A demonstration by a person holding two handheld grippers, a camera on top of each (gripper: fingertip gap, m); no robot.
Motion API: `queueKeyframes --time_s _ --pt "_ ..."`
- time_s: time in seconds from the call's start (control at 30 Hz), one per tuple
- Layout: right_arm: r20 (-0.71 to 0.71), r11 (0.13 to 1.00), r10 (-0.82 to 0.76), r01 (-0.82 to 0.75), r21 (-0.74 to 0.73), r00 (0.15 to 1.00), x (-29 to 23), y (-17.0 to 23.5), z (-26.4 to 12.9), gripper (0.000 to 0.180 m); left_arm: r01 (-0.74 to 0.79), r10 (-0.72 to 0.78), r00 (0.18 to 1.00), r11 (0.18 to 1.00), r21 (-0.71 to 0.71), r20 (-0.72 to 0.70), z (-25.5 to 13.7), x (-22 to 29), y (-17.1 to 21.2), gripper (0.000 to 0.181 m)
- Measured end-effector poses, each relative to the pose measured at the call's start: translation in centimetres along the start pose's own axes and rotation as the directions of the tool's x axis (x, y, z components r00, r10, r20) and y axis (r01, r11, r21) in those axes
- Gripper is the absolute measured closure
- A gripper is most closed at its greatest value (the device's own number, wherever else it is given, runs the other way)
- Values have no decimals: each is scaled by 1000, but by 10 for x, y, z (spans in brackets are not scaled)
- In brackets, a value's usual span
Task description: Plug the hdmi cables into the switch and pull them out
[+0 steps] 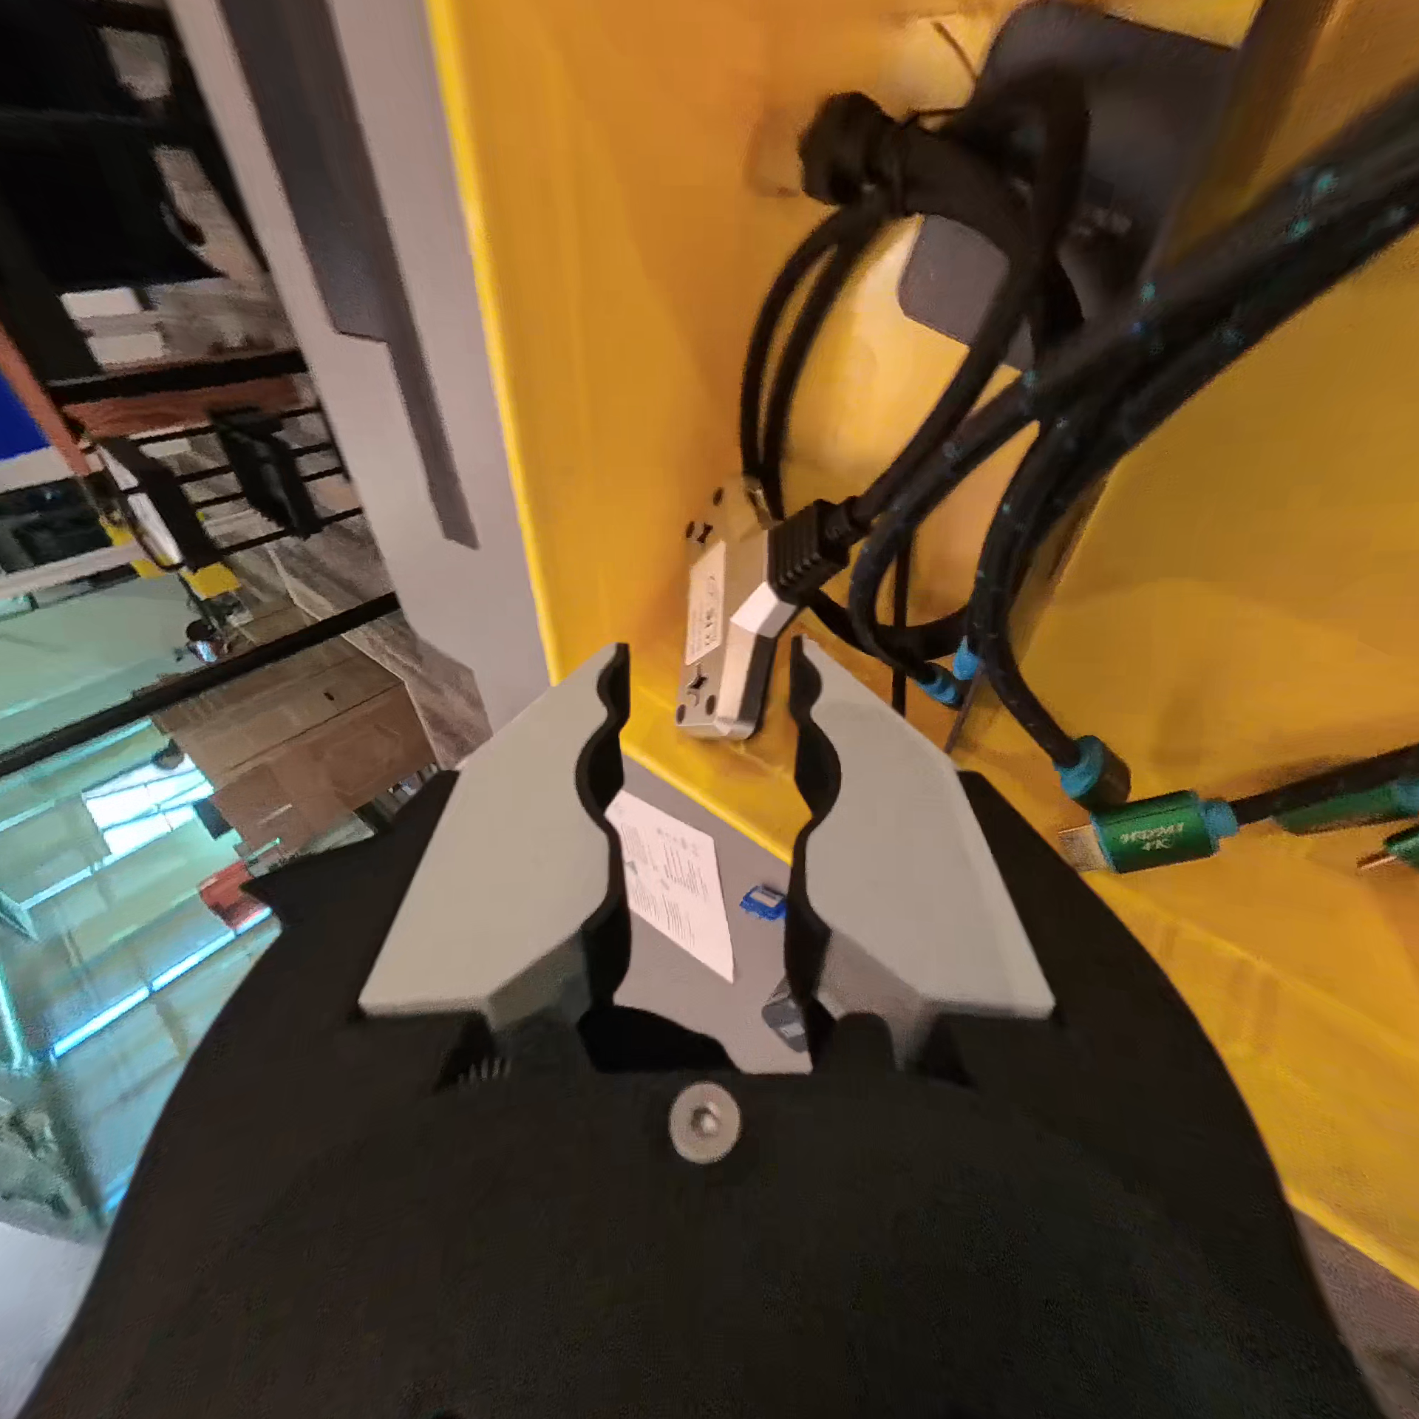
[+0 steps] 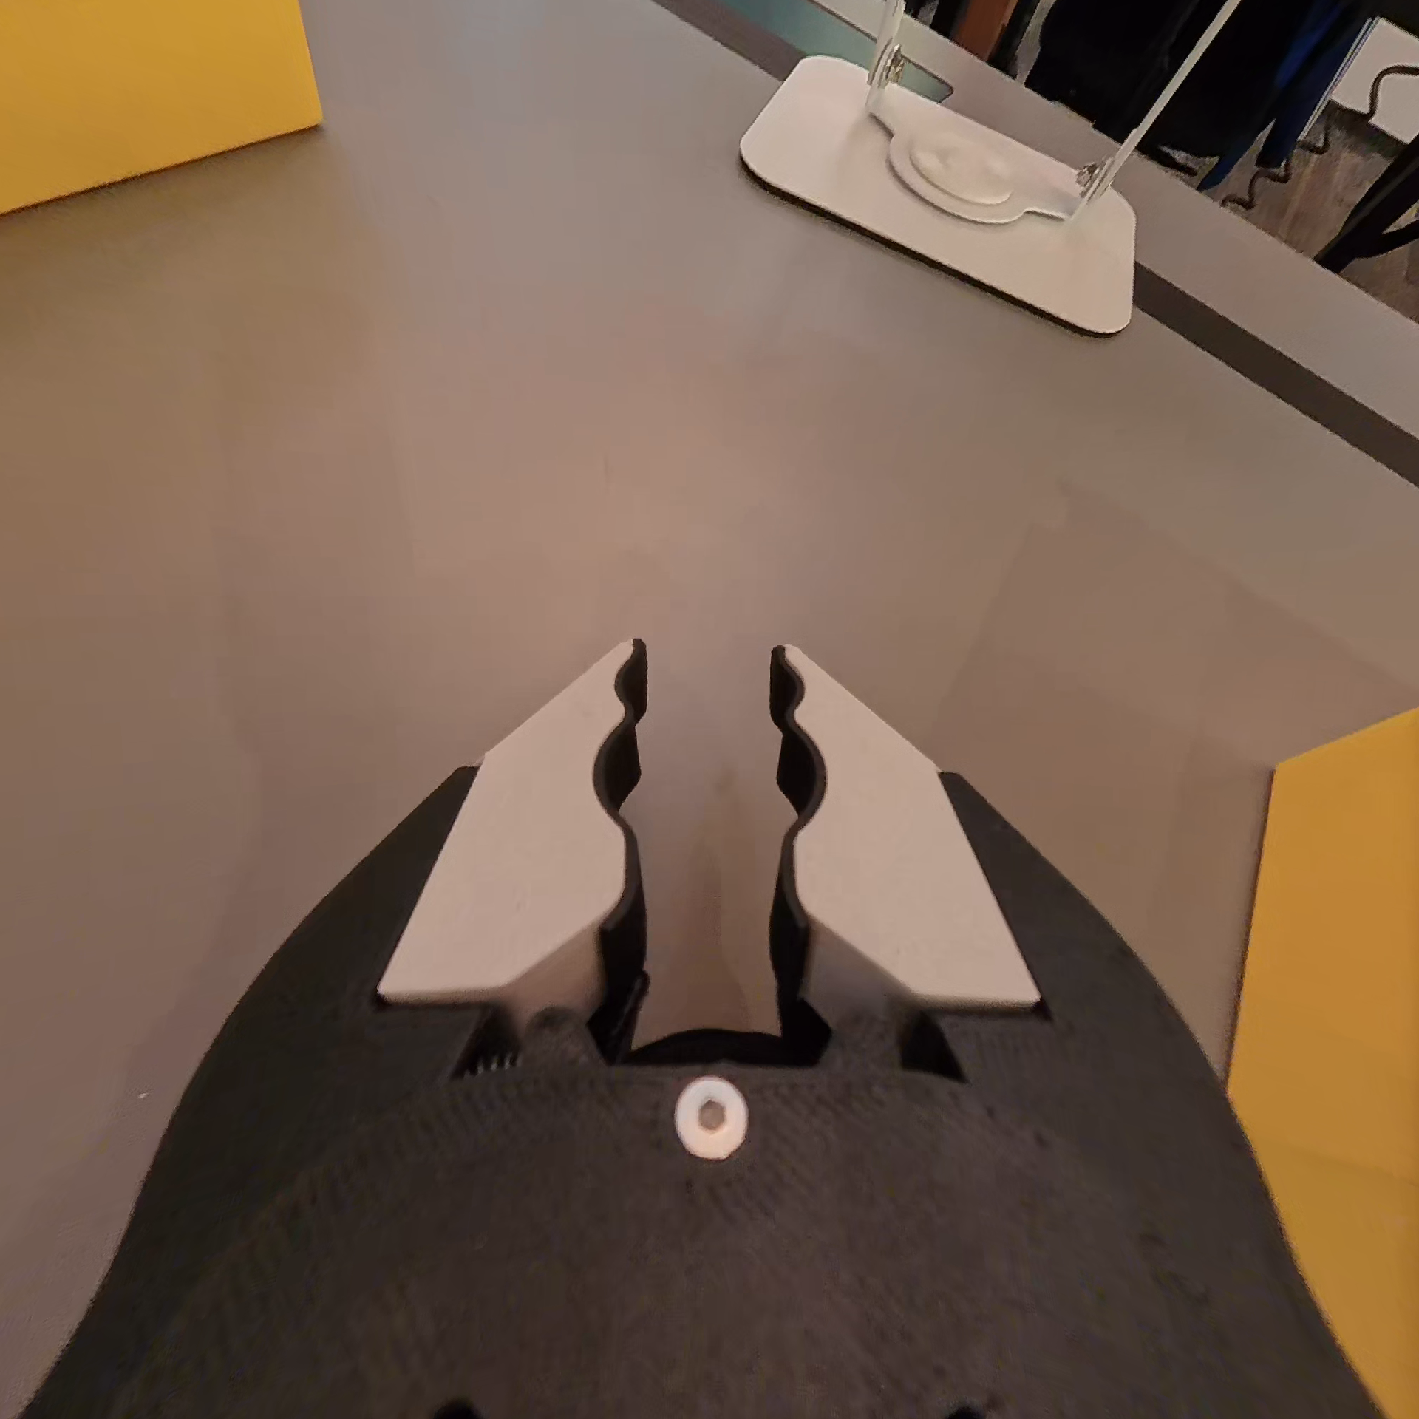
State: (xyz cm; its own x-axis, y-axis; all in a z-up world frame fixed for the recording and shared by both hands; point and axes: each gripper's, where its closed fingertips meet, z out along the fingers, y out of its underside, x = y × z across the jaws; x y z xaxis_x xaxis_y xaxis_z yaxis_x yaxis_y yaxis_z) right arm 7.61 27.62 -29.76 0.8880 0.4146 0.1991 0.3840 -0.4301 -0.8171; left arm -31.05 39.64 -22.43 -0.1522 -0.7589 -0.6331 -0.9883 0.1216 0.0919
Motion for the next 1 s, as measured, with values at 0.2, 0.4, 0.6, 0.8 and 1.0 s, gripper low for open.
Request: queueKeyframes --time_s 0.2,0.4,0.6,0.8,1.0 --pt "22 1000 -6 6 -6 1000 -4 1 5 150 -171 171 983 985 7 -65 31 12 -7 144" --pt "36 1000 -10 10 -4 999 -5 0 6 150 -242 235 937 970 5 -261 37 26 -6 147" --pt "58 1000 20 -21 5 998 -4 0 5 151 -371 335 884 927 -55 -326 45 31 4 144" --pt "68 1000 16 -16 5 998 -5 0 6 152 -498 481 857 866 -54 -185 65 23 -4 145" --pt "71 1000 19 -20 9 997 -4 -1 7 152 -411 411 912 911 -10 3 67 15 -9 161"
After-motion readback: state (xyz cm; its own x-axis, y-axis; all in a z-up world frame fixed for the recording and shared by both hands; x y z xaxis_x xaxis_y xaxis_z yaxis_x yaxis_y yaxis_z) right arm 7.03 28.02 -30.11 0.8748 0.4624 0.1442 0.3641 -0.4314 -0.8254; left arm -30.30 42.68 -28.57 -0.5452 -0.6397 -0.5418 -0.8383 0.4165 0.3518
